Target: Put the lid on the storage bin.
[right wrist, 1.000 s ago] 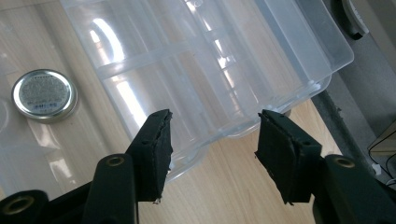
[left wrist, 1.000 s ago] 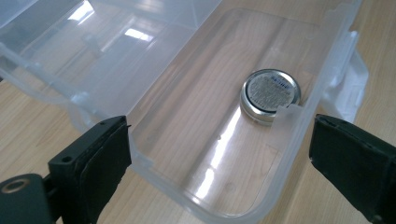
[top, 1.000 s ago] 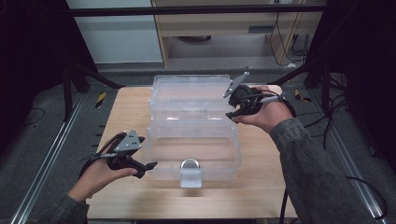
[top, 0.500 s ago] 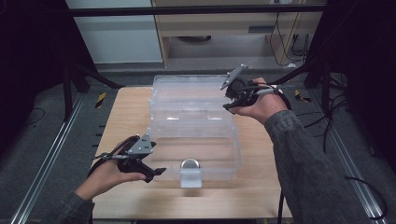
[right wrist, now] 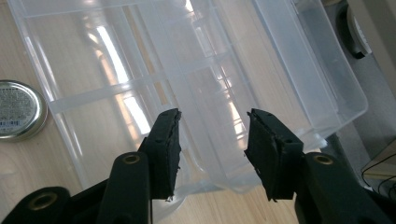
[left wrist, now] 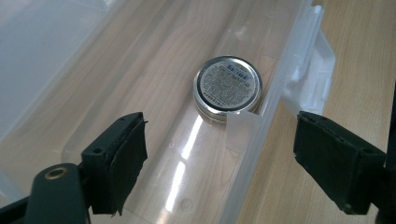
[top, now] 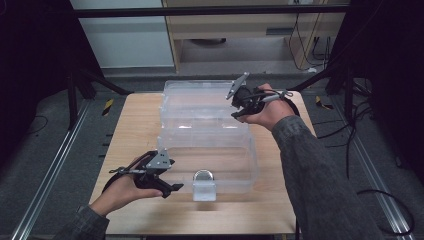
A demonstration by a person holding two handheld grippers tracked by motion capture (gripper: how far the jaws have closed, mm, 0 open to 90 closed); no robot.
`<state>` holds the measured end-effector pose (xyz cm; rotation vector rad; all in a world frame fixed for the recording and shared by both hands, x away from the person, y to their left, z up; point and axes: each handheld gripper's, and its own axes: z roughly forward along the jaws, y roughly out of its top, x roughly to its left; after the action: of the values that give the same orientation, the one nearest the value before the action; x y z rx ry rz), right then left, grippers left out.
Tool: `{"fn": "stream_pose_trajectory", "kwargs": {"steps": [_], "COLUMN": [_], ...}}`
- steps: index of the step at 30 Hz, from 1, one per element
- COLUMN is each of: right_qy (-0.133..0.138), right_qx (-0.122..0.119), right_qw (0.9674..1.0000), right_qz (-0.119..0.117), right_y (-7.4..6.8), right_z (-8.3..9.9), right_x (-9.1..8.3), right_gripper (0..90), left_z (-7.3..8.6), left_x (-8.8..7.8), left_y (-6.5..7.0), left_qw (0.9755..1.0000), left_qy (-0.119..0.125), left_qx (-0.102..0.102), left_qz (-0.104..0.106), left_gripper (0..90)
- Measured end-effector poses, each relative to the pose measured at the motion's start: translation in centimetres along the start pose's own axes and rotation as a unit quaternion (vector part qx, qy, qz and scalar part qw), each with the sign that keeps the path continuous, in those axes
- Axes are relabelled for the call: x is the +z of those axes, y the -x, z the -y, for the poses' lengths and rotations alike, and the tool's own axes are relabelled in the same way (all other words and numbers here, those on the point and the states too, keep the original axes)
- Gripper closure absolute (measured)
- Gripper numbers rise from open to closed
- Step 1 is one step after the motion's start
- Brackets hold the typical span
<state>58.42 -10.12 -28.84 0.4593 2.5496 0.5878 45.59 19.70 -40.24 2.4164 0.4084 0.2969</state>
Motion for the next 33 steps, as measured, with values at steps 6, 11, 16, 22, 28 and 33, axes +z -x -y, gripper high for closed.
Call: {"fn": "stream_pose_trajectory", "kwargs": {"steps": [6, 11, 16, 22, 28, 33], "right_qy": [-0.016, -0.023, -0.025, -0.027, -0.028, -0.028], "right_qx": [-0.008, -0.015, -0.022, -0.026, -0.028, -0.029], "right_qw": [0.9997, 0.9994, 0.9992, 0.9991, 0.999, 0.9989], "right_qz": [-0.015, -0.023, -0.023, -0.02, -0.02, -0.023], "right_y": [-0.2, -0.3, -0.5, -0.7, -0.8, -0.7], "right_z": [-0.3, -0.5, -0.5, -0.6, -0.7, -0.7], "right_x": [1.7, 2.7, 3.1, 3.0, 3.0, 3.0], "right_gripper": [60.1, 65.0, 69.9, 71.6, 72.6, 73.4], "left_z": [0.3, 0.6, 1.0, 1.3, 1.4, 1.6], "left_x": [0.8, 1.1, 1.2, 1.3, 1.5, 1.6], "left_y": [0.1, 0.0, 0.0, -0.2, 0.0, 0.1], "left_qw": [0.9999, 0.9997, 0.9995, 0.9991, 0.9981, 0.9981], "left_qy": [-0.012, -0.019, -0.024, -0.037, -0.052, -0.053], "left_qx": [0.0, -0.001, -0.006, -0.007, -0.009, -0.009], "left_qz": [0.01, 0.013, 0.021, 0.022, 0.031, 0.032], "left_gripper": [27.3, 35.3, 43.7, 56.1, 65.9, 72.3]}}
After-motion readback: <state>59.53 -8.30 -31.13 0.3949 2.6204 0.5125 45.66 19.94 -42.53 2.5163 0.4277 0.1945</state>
